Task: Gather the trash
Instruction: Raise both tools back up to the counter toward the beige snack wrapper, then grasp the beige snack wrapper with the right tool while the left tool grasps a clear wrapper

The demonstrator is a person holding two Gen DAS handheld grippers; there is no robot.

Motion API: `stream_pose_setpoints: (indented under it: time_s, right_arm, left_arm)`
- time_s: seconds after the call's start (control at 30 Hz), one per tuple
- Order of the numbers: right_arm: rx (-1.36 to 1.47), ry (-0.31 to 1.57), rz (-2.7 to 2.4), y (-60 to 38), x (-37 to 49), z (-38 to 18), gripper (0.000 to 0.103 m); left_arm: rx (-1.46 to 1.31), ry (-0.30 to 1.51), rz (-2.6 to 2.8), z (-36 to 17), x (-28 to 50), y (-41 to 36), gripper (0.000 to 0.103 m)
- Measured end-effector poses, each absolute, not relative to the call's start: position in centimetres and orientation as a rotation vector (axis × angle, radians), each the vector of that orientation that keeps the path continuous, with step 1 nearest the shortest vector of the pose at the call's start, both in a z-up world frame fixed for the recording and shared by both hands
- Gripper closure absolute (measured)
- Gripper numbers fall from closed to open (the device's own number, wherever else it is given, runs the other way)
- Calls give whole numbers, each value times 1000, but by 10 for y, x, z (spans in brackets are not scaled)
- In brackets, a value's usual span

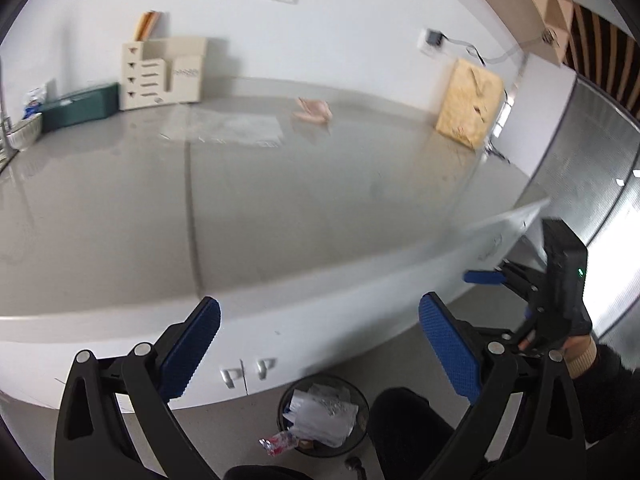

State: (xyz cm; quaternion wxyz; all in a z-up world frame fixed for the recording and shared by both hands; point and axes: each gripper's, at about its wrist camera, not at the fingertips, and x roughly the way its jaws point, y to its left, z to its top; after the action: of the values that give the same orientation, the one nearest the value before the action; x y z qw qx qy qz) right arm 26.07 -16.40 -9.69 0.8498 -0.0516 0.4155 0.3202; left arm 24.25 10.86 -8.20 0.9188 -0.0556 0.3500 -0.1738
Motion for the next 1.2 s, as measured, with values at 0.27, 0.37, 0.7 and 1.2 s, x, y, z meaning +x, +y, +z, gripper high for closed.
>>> stream_pose_setpoints:
  time_s: [0.27,0.37,0.7,1.2]
  right_arm:
    - [-93,757,642,-204,288,-26,3]
    - [-110,728,623,-209,318,-13,3]
    - [-137,719,572,-193,447,-14,3]
    - [-225,819,444,-125,652,-51,3]
  left_arm:
    - [-165,676,-228,-35,293,175,4]
    - [-177,686,-209,-37,326,191,4]
    - [-217,737,-263,-59,432,207,4]
    - [-335,852,-276,-88,573,225,23]
